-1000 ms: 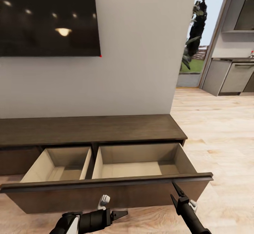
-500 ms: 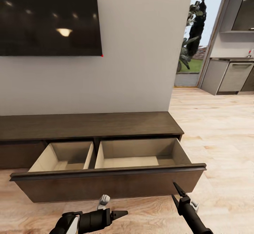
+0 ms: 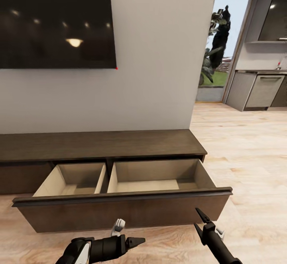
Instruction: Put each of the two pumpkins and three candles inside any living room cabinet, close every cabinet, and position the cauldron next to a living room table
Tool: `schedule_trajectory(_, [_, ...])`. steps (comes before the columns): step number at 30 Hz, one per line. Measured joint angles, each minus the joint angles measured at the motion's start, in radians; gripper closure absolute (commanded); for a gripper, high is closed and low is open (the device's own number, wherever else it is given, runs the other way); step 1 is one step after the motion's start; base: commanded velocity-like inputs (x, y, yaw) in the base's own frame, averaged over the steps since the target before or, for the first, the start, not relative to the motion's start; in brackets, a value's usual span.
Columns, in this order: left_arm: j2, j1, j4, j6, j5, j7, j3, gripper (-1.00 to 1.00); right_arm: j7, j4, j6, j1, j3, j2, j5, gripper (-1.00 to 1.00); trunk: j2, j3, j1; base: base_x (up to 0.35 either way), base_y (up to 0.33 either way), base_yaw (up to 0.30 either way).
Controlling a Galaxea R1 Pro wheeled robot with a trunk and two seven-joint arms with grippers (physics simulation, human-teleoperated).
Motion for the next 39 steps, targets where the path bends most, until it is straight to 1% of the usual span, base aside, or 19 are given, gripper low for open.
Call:
schedule_trajectory(2, [0.0,0.0,-0.011,0.009,-0.002,0.001,-0.001,-1.0,-0.032,0.001,0.011,0.0,0.001,-0.007,0.006,-1.0,0.0,0.008,-0.001,0.0,0.0,0.0])
schedule_trajectory(6, [0.0,-0.002,-0.016,0.026,-0.004,0.001,-0.021,-1.0,-0.052,0.001,0.04,0.001,0.002,-0.019,0.035,-1.0,0.001,0.023,-0.003,0.0,0.0,0.0])
schedule_trajectory(7, [0.0,-0.003,-0.018,0.044,-0.005,0.002,-0.03,-1.0,-0.055,0.002,0.048,0.001,0.002,-0.022,0.048,-1.0,0.002,0.027,-0.003,0.0,0.0,0.0])
schedule_trajectory(10, [0.002,-0.004,-0.021,0.063,-0.005,0.004,-0.038,-1.0,-0.063,0.006,0.053,0.001,0.002,-0.033,0.086,-1.0,0.002,0.039,-0.004,-0.011,0.0,0.0])
schedule_trajectory(11, [0.002,-0.005,-0.021,0.065,-0.005,0.004,-0.039,-1.0,-0.065,0.007,0.052,0.001,0.002,-0.035,0.104,-1.0,0.003,0.043,-0.005,-0.158,0.0,0.0])
schedule_trajectory(12, [0.001,-0.004,-0.022,0.067,-0.005,0.005,-0.039,-1.0,-0.067,0.008,0.049,0.001,0.002,-0.036,0.13,-1.0,0.003,0.046,-0.005,-0.193,0.0,0.0])
schedule_trajectory(15, [0.002,-0.005,-0.021,0.069,-0.005,0.005,-0.04,-1.0,-0.066,0.017,0.05,0.001,0.001,-0.038,0.156,-1.0,0.004,0.058,-0.007,-0.133,0.0,0.0])
schedule_trajectory(17, [0.002,-0.005,-0.021,0.069,-0.005,0.006,-0.04,-1.0,-0.068,0.023,0.056,0.001,0.001,-0.038,0.164,-1.0,0.005,0.066,-0.008,-0.042,0.0,0.0])
schedule_trajectory(23, [0.003,-0.005,-0.02,0.07,-0.007,0.011,-0.04,-1.0,-0.079,0.036,0.132,0.001,-0.001,-0.041,0.168,-1.0,0.047,0.085,-0.031,-0.009,0.0,0.0])
schedule_trajectory(24, [0.003,-0.005,-0.02,0.07,-0.008,0.011,-0.04,-1.0,-0.08,0.039,0.133,0.001,-0.001,-0.041,0.168,-1.0,0.054,0.088,-0.035,0.0,0.0,0.0])
schedule_trajectory(27, [0.003,-0.006,-0.02,0.07,-0.01,0.012,-0.04,-1.0,-0.081,0.076,0.122,0.001,0.0,-0.044,0.172,-1.0,0.075,0.097,-0.046,0.0,0.0,0.0])
schedule_trajectory(29, [0.003,-0.007,-0.02,0.07,-0.01,0.014,-0.04,-1.0,-0.079,0.092,0.095,0.001,0.002,-0.044,0.174,-1.0,0.089,0.103,-0.054,0.0,0.0,0.0])
schedule_trajectory(32, [0.004,-0.007,-0.02,0.07,-0.011,0.015,-0.04,-1.0,-0.075,0.11,0.043,0.001,0.002,-0.044,0.206,-1.0,0.11,0.113,-0.065,0.0,0.0,0.0])
schedule_trajectory(34, [0.003,-0.007,-0.02,0.07,-0.011,0.016,-0.04,-1.0,-0.073,0.138,0.029,0.001,0.001,-0.044,0.229,-1.0,0.124,0.119,-0.073,0.0,0.0,0.0])
schedule_trajectory(39, [0.004,-0.007,-0.02,0.07,-0.012,0.017,-0.041,-1.0,-0.072,0.167,0.019,0.001,0.0,-0.044,0.245,-1.0,0.159,0.135,-0.092,0.0,0.0,0.0])
